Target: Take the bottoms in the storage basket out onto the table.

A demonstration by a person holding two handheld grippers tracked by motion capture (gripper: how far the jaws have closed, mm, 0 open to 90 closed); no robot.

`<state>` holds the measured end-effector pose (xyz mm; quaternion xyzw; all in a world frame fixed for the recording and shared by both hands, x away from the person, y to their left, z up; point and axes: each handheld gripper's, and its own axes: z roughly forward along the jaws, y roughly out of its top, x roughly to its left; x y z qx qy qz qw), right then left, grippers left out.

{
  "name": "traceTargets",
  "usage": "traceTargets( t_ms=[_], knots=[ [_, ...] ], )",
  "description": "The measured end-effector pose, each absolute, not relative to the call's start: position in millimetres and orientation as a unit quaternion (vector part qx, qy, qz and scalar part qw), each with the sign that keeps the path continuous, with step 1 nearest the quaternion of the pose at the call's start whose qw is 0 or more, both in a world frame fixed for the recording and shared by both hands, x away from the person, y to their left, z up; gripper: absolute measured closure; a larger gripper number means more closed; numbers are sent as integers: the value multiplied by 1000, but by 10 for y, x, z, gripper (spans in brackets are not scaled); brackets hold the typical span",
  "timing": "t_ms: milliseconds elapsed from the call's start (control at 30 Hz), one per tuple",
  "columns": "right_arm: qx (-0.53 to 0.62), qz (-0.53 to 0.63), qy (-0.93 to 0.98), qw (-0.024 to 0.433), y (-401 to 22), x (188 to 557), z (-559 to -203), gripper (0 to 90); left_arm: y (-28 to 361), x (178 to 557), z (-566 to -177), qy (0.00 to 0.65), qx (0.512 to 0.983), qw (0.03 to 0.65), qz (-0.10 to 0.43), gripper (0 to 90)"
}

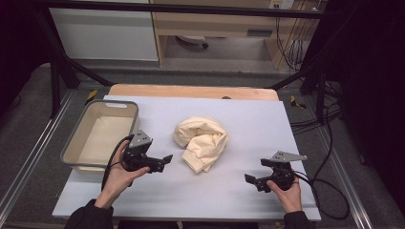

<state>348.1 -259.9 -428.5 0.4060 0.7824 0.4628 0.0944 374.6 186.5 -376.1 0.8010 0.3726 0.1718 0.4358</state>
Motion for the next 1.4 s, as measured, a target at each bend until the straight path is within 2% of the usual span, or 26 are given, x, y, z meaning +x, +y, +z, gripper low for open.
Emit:
traceTargets(
  t_ms=[900,1400],
  knots=[
    [407,461,783,93,-2590,3477,-4292,5,2488,3612,-3738,392,783,436,206,33],
    [405,458,786,93,-2585,3483,-4304,5,2691,3631,-3895,402,786,421,208,30]
  ],
)
